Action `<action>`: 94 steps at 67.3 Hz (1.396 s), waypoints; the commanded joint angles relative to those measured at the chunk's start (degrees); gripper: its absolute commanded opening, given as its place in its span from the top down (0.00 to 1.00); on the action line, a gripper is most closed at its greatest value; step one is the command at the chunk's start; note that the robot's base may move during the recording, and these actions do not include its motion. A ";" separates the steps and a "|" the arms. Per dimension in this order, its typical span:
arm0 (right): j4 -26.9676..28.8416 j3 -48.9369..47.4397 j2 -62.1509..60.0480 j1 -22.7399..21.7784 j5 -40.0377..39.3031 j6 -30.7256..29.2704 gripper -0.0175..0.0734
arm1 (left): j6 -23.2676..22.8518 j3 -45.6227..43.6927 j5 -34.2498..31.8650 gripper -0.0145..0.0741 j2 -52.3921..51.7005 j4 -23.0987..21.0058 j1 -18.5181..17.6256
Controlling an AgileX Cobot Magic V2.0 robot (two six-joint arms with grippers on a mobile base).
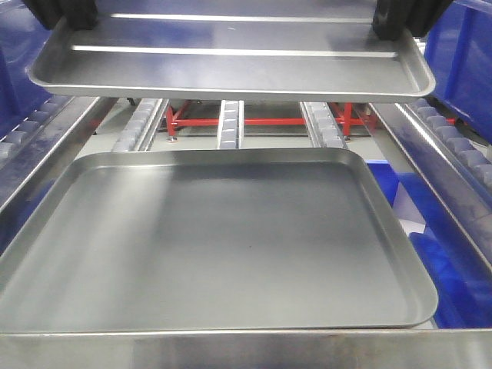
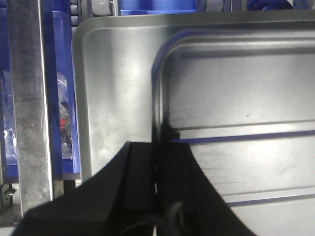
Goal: Grab silver tray and place in blue box
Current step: 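Lift the small silver tray with both grippers off the larger tray, then drive the base away from the rack holding the tray in both grippers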
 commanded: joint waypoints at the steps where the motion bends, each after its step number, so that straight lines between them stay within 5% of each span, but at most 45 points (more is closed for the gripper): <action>1: -4.49 -1.82 -2.22 -0.13 0.26 -1.19 0.74 | 0.55 -1.86 0.73 0.95 -2.02 3.28 -0.32; 94: -4.49 -1.82 -2.22 -0.19 0.20 -1.19 0.74 | 0.55 -1.86 0.73 0.95 -2.02 2.76 -0.32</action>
